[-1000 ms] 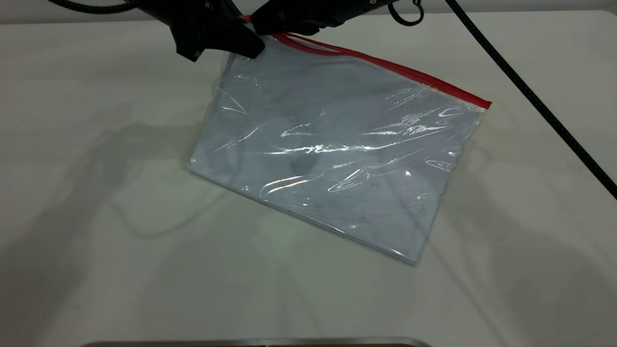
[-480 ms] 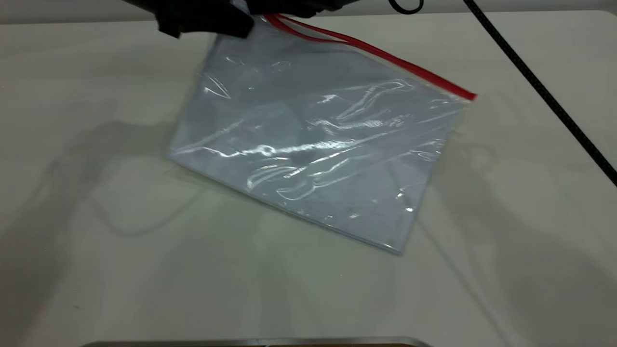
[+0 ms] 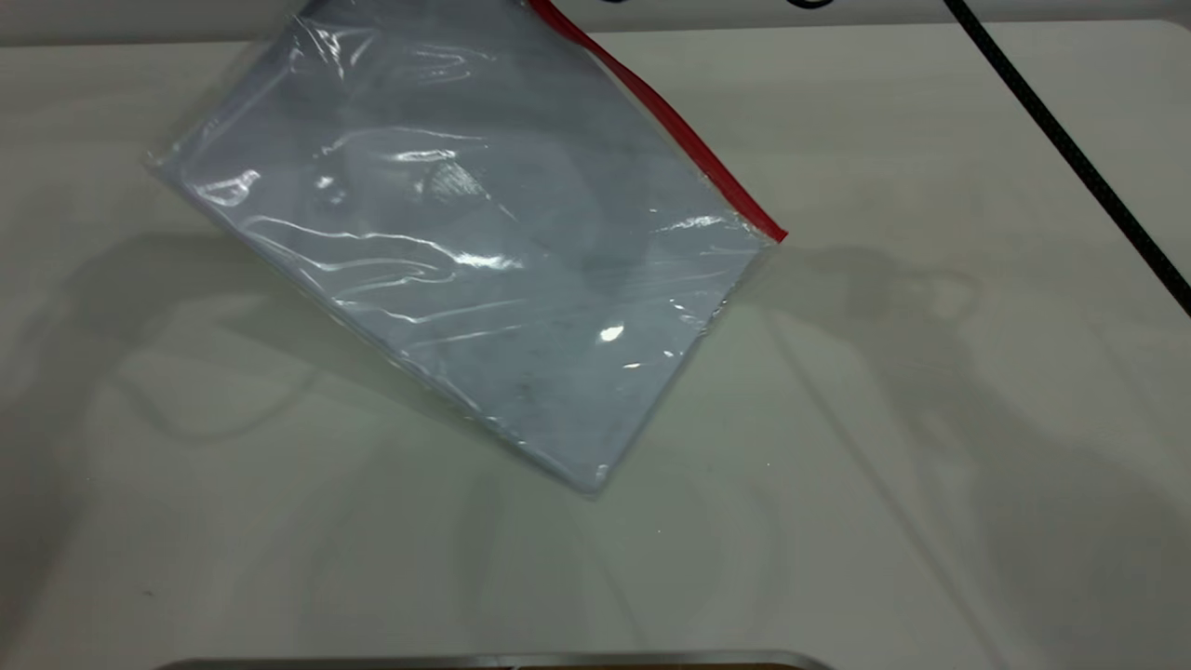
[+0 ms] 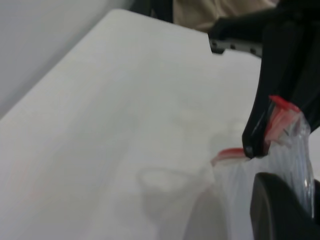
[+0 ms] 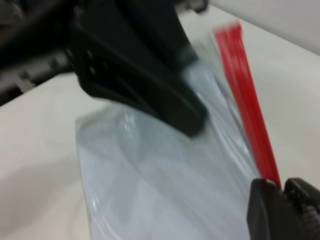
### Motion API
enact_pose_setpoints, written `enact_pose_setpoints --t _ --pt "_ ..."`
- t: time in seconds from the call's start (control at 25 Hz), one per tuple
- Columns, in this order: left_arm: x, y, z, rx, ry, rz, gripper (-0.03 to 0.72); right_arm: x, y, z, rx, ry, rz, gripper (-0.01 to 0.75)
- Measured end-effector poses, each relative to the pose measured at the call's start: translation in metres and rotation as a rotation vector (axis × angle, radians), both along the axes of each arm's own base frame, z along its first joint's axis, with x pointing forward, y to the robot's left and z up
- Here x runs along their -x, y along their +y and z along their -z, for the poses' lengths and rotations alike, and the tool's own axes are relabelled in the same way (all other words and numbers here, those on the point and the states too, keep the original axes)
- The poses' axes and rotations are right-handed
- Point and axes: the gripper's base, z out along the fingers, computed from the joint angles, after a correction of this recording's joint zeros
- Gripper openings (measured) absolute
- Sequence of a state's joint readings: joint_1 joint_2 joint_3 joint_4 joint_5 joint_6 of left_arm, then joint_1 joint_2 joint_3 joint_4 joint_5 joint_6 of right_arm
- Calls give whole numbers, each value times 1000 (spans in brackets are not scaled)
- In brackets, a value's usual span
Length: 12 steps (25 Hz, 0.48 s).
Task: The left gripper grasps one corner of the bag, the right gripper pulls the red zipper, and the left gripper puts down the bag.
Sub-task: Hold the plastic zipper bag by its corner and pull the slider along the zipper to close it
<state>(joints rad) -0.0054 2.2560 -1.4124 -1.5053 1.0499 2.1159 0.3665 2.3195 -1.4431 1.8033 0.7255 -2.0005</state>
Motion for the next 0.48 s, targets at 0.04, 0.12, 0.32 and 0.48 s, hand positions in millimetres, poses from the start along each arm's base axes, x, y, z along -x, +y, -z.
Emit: enact_pose_setpoints --t 0.04,0.12,0.32,0.48 --pt "0 2 0 3 0 -2 55 0 0 3 4 5 2 35" --pt "-1 2 -1 9 2 -10 55 -1 -2 9 14 17 9 35" --pt "-3 5 -2 32 3 -41 55 -2 -5 25 63 30 9 35" --pt "-7 16 -10 65 -9 -96 55 -3 -19 53 225 51 34 37"
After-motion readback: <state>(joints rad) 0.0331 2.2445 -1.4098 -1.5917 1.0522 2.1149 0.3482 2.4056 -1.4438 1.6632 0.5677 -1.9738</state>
